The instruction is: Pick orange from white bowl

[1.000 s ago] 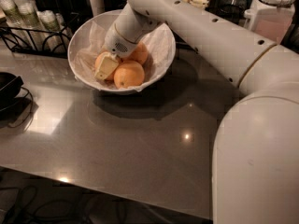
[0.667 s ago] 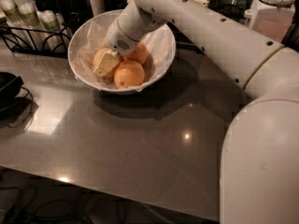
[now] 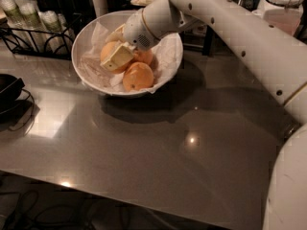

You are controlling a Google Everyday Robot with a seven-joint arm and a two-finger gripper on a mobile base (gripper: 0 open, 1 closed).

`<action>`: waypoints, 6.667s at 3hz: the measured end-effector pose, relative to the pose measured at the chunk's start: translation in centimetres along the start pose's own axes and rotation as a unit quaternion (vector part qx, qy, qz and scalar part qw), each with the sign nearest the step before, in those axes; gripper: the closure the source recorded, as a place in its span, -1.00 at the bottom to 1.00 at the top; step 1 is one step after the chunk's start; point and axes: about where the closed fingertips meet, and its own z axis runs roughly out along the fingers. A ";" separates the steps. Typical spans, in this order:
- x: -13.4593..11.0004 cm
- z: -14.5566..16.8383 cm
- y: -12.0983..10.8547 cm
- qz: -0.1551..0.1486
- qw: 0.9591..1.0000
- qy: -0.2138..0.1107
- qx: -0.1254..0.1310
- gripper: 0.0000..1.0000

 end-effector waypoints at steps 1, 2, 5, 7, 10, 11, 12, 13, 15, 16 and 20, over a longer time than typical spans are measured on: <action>0.2 -3.0 0.4 0.010 0.998 -0.056 0.011 1.00; 0.2 -5.3 0.8 0.014 0.996 -0.090 0.022 1.00; -1.0 -8.8 1.1 0.002 0.992 -0.119 0.043 0.61; -1.0 -8.3 1.6 0.005 0.993 -0.112 0.039 -0.32; 2.0 -10.1 2.7 0.061 0.994 -0.066 0.068 -1.00; 4.0 -11.0 3.5 0.090 0.991 -0.044 0.087 -0.86; 4.9 -11.4 3.9 0.102 0.990 -0.030 0.097 -0.80; 4.9 -11.4 3.9 0.102 0.990 -0.030 0.097 -1.00; 4.4 -9.7 4.1 0.097 0.992 -0.031 0.079 -0.62; 4.5 -9.0 4.1 0.092 0.993 -0.020 0.069 -0.17; 5.8 -6.5 4.1 0.097 0.993 0.052 0.050 -0.50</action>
Offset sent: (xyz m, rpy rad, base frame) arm -0.0209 -0.0735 0.0452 0.2703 -0.0281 -0.0448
